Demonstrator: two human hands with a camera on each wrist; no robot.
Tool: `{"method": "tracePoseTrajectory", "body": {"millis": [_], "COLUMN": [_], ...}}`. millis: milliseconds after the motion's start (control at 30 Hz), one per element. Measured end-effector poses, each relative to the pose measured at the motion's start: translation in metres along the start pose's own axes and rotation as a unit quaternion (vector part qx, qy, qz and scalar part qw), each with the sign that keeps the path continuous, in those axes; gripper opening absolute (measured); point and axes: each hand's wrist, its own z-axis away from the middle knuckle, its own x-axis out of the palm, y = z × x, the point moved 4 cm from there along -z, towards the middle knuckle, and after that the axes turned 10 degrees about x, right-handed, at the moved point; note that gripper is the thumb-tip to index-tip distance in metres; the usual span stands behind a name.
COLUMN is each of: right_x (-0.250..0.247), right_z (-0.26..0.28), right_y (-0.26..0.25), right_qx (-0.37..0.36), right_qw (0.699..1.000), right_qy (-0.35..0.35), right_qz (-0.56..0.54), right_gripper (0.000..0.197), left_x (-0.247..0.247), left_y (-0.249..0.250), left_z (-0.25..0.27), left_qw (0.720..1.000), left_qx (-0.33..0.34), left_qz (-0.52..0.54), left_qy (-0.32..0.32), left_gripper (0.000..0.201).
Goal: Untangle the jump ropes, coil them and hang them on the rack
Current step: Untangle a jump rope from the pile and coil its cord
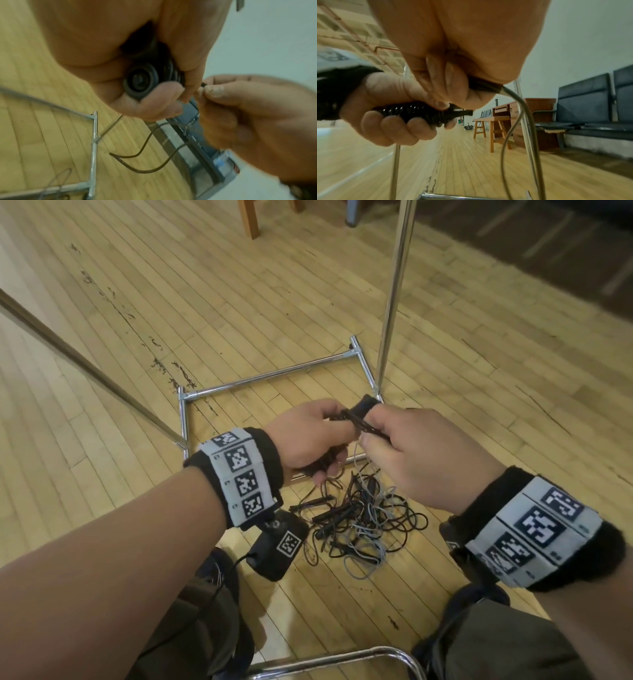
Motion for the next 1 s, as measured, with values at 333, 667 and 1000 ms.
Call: {"method": "tracePoseTrajectory", "body": {"millis": [333,667,1000], "right_x": [0.012,0.031,0.034], "right_z": [-0.001,-0.004,-0.006], "right_y": [0.012,0.027,0.028], "right_qx": [0.03,0.105,0.117], "right_qw": [0.972,0.954,0.96], "right_qy": [-0.109,-0.181,-0.24], "right_qz": [-0.207,-0.215,-0.083], "right_gripper": [0.035,0.035,0.02], "left_x": [0.006,-0.011,0.02], "left_y": [0.01,0.019,0.013], "left_z": [0.007,0.007,0.024], "left_qw": [0.983,0.976,0.977], "left_qx": [0.016,0.035,0.019], "left_qz": [0.177,0.202,0.004], "left_qy": [-0.032,0.08,-0.214], "left_gripper": [0.044,0.037,0.042]}}
